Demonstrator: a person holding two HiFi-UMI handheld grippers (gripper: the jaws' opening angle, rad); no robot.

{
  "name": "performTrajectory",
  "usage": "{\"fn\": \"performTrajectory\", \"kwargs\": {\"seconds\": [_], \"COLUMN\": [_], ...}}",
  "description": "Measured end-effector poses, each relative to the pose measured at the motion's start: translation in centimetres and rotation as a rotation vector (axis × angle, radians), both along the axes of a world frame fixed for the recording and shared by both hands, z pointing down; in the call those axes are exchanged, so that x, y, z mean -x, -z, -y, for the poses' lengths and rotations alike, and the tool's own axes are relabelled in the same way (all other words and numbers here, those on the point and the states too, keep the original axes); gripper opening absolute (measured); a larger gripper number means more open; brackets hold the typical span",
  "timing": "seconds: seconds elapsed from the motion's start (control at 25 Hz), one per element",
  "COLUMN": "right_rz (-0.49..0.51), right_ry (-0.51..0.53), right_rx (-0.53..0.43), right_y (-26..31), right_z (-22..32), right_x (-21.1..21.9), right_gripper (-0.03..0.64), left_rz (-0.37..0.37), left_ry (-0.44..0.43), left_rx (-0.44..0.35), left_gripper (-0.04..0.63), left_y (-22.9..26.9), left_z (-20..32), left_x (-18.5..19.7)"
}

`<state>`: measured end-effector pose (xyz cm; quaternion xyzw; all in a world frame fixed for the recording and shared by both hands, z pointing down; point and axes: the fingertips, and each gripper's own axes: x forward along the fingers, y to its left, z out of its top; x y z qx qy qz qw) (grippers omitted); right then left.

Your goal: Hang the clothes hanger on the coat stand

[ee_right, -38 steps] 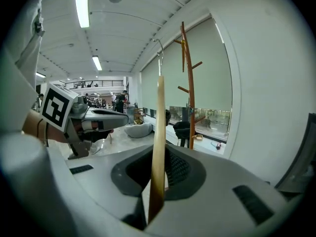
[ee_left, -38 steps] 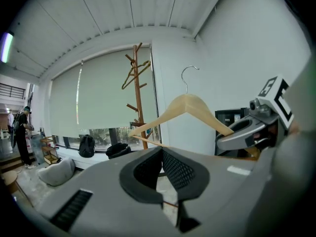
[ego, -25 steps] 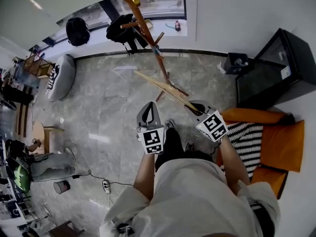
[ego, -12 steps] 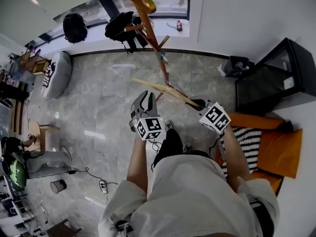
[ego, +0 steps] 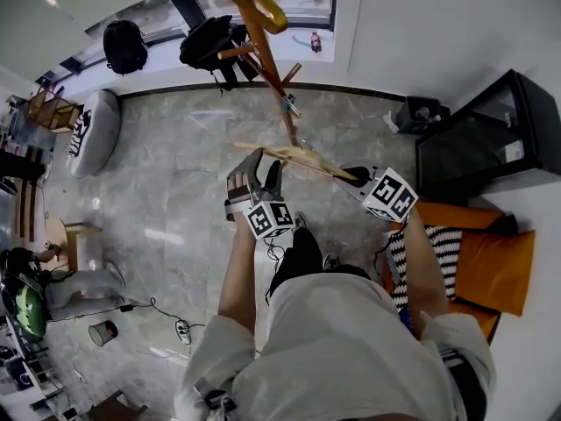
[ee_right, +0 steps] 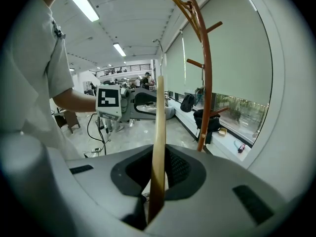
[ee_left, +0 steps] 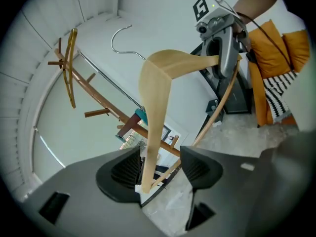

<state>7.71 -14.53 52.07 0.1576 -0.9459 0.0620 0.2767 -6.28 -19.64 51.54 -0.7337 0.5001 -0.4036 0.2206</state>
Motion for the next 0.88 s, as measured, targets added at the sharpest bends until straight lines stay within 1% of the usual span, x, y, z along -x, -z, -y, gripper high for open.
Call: {"fn": "performTrajectory", "kwargs": {"seconds": [0.08,0.16,0.32,0.44,0.48,0.52,0.56,0.68,0.8,0.88], "right_rz": [-0.014,-0.012,-0.007,-0.034,-0.045,-0.054,-0.061,-0.066,-0.078,-0.103], "right_ry": [0.009,0.030,0.098,0.125,0.130,0.134,0.136,0.133,0.130,0.131], "right_rx": [0.008,0.022,0.050,0.053,0.055,0.060,0.065,0.064,0.048,0.025], "right_y": [-0.5,-0.7,-0.7,-1.3,-1.6,-1.8,-2.1,-2.5,-2.7,-2.7], "right_z": [0.1,-0.2,-0.7,-0.6,-0.5,-0.5,-0.5,-0.2,0.3,0.6], "right_x": [0.0,0.2,1.0,1.2,1.2,1.2,1.2,1.3,1.6,1.7], "right_gripper": [0.028,0.028,0.028,0.028,0.028,0.028,0.028,0.028,0.028,0.028], "left_rz": [0.001,0.009,0.058,0.064,0.067,0.069,0.070,0.065,0.060,0.054], "left_ry": [0.011,0.008,-0.025,-0.048,-0.044,-0.039,-0.037,-0.043,-0.026,-0.014], "left_rx": [-0.010,-0.002,0.018,0.042,0.042,0.042,0.046,0.079,0.098,0.109], "left_gripper": [0.245,0.245,0.245,0.242,0.205,0.136,0.081,0.078,0.078,0.077], "left_y": [-0.1,-0.5,-1.8,-2.5,-2.7,-2.7,-2.8,-3.2,-3.4,-3.6], "left_z": [0.2,0.4,0.7,1.0,1.1,1.2,1.2,1.2,1.4,1.5], "left_x": [0.3,0.3,0.1,0.0,0.2,0.4,0.6,0.9,1.3,1.4]}}
